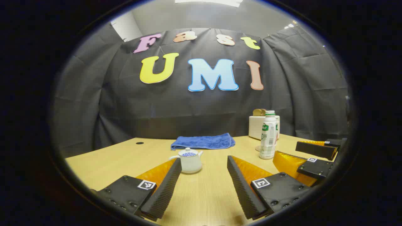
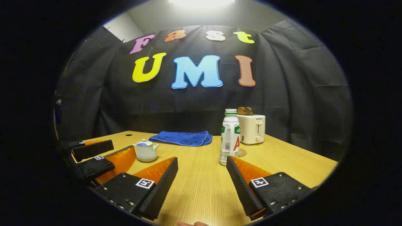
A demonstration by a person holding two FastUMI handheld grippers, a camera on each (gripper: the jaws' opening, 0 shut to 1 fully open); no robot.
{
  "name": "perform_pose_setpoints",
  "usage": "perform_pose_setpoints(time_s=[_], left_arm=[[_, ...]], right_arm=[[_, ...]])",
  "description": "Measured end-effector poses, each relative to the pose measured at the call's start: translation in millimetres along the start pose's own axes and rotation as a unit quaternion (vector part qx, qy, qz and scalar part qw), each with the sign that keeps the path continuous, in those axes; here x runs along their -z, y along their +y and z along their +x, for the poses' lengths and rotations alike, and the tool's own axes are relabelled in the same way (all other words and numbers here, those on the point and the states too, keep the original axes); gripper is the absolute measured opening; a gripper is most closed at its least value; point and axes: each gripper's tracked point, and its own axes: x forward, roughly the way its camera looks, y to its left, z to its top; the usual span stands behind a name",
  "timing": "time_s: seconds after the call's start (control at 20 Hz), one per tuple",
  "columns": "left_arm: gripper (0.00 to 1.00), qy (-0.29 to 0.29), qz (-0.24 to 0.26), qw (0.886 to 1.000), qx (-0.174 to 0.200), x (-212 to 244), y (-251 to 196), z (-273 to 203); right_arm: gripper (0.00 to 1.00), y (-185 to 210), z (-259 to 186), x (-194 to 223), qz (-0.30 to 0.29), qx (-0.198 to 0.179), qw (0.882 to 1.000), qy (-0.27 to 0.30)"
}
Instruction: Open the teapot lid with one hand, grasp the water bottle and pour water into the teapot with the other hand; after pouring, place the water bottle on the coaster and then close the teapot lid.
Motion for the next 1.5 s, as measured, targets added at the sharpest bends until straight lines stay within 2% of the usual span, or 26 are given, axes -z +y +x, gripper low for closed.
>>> perform_pose_setpoints(time_s=[0.7,0.9,1.05,1.25,1.4,1.5], left_arm=[[1.0,-0.001,0.0,1.0,-0.006,0.1,1.9,1.4],[1.0,0.0,0.0,1.0,-0.011,0.3,7.6,9.2],[1.0,0.007,-0.003,1.0,-0.006,3.3,14.9,26.2],[1.0,0.01,-0.007,1.0,0.001,-9.7,22.7,64.7],[1.0,0.005,0.011,1.0,-0.007,-22.6,30.6,100.6],[1.0,0.011,-0.002,1.0,-0.01,-19.5,38.3,124.3]], right_arm=[[0.96,-0.6,0.2,0.6,0.0,0.0,1.0,-0.001],[0.96,-7.7,4.9,-0.4,0.006,0.017,1.0,-0.002],[0.96,-4.7,10.9,-0.6,0.019,-0.001,1.0,0.001],[0.96,-11.1,19.5,-1.2,0.009,0.001,1.0,0.009],[0.96,-12.8,21.9,-1.9,0.01,-0.003,1.0,0.01],[0.96,-14.7,21.3,1.5,0.02,-0.008,1.0,0.018]])
